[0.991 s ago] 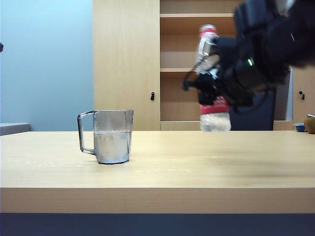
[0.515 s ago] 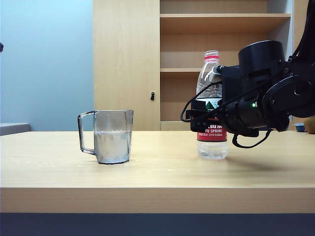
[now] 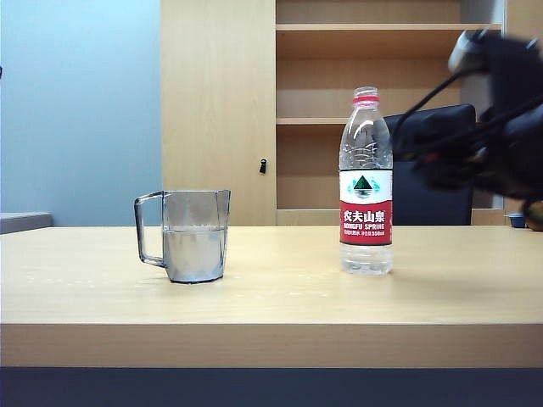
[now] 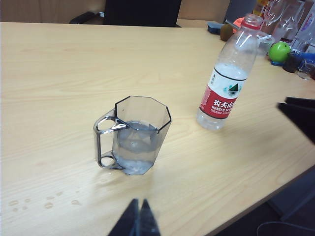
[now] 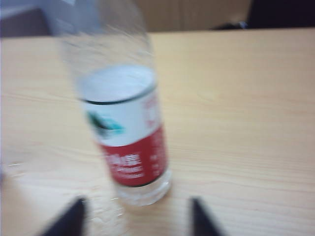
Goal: Pick up the mineral water bottle on the table and pour water into the mug until it's half full.
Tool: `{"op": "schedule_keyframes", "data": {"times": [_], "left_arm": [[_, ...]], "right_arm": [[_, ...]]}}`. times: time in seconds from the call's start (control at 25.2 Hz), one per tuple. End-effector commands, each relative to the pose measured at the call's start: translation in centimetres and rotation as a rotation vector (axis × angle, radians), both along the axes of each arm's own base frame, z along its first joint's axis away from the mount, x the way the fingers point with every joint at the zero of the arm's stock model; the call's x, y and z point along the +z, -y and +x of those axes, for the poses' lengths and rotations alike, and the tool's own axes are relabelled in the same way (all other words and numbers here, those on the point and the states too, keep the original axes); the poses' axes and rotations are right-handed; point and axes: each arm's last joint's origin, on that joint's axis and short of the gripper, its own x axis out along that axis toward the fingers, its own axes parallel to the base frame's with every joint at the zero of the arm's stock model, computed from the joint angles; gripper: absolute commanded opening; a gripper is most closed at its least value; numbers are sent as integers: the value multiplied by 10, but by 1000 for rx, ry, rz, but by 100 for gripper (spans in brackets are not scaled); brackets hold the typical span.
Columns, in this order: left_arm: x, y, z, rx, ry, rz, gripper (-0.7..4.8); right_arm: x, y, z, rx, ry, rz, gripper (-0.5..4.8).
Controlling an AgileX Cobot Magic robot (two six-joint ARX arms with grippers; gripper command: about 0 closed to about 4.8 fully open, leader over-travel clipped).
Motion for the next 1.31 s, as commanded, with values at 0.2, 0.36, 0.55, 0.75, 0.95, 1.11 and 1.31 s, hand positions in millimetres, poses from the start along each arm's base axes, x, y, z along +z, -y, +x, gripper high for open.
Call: {"op": "schedule_keyframes", "data": {"times": [0.2, 0.36, 0.55, 0.75, 0.95, 1.11, 1.31], "left_arm": [[11, -2, -20, 94, 124, 9, -6], [13, -6, -34, 223, 177, 20, -5], [12, -8, -48, 294, 218, 25, -5], [0, -10, -44, 364, 173, 113, -6], [-23, -13, -33, 480, 136, 148, -6], [-51, -13, -22, 484, 108, 114, -5], [-67, -14, -19, 497, 62, 129, -5]], "right_arm": [[29, 4, -52, 118, 137, 80, -3], [41, -2, -66, 196, 190, 120, -3], [44, -12, -80, 299, 182, 129, -3], [37, -26, -92, 423, 117, 93, -3], [32, -29, -94, 465, 81, 67, -3], [32, -28, -94, 460, 77, 63, -2], [36, -24, -96, 456, 91, 74, -3]]}}
